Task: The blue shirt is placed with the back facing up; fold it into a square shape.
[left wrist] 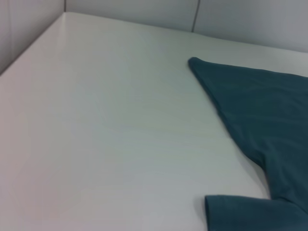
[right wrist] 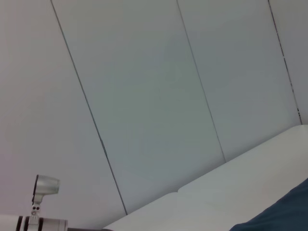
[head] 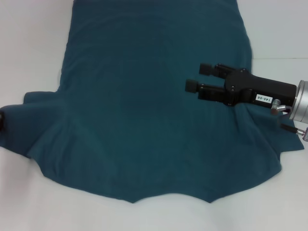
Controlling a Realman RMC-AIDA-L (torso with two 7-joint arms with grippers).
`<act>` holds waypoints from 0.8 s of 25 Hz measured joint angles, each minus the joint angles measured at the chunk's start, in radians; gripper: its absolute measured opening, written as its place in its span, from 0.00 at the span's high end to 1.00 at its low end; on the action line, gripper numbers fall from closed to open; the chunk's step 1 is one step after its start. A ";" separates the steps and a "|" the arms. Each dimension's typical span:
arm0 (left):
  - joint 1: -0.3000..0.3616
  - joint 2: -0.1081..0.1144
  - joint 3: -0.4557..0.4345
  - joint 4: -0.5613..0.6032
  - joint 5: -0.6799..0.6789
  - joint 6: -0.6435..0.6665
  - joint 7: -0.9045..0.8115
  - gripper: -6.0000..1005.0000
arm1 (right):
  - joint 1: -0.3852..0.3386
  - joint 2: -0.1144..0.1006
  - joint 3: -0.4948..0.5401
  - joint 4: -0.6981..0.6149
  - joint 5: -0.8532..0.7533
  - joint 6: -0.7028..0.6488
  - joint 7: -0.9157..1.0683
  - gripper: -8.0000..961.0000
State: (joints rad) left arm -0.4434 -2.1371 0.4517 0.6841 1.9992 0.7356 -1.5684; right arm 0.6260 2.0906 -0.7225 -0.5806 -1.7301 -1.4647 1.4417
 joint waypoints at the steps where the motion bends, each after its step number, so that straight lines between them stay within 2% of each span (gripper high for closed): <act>1: -0.002 0.001 0.000 0.000 0.000 -0.005 0.000 1.00 | 0.001 0.000 0.000 0.000 0.000 0.000 0.000 0.05; 12: -0.027 0.006 0.016 0.013 0.000 0.007 0.005 1.00 | 0.005 0.000 0.000 0.003 0.000 -0.002 0.004 0.05; 17: -0.026 -0.003 0.023 0.032 0.000 0.068 0.003 1.00 | 0.004 0.000 0.000 0.010 0.000 -0.002 0.001 0.05; 19: -0.021 -0.015 0.024 0.074 0.000 0.148 -0.011 1.00 | 0.004 0.000 0.000 0.010 0.000 -0.001 0.001 0.05; 20: -0.021 -0.015 0.024 0.074 0.000 0.148 -0.011 1.00 | 0.005 0.000 0.000 0.010 0.000 -0.001 0.001 0.05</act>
State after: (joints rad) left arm -0.4642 -2.1525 0.4757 0.7580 1.9989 0.8833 -1.5797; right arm 0.6307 2.0905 -0.7224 -0.5705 -1.7302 -1.4658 1.4425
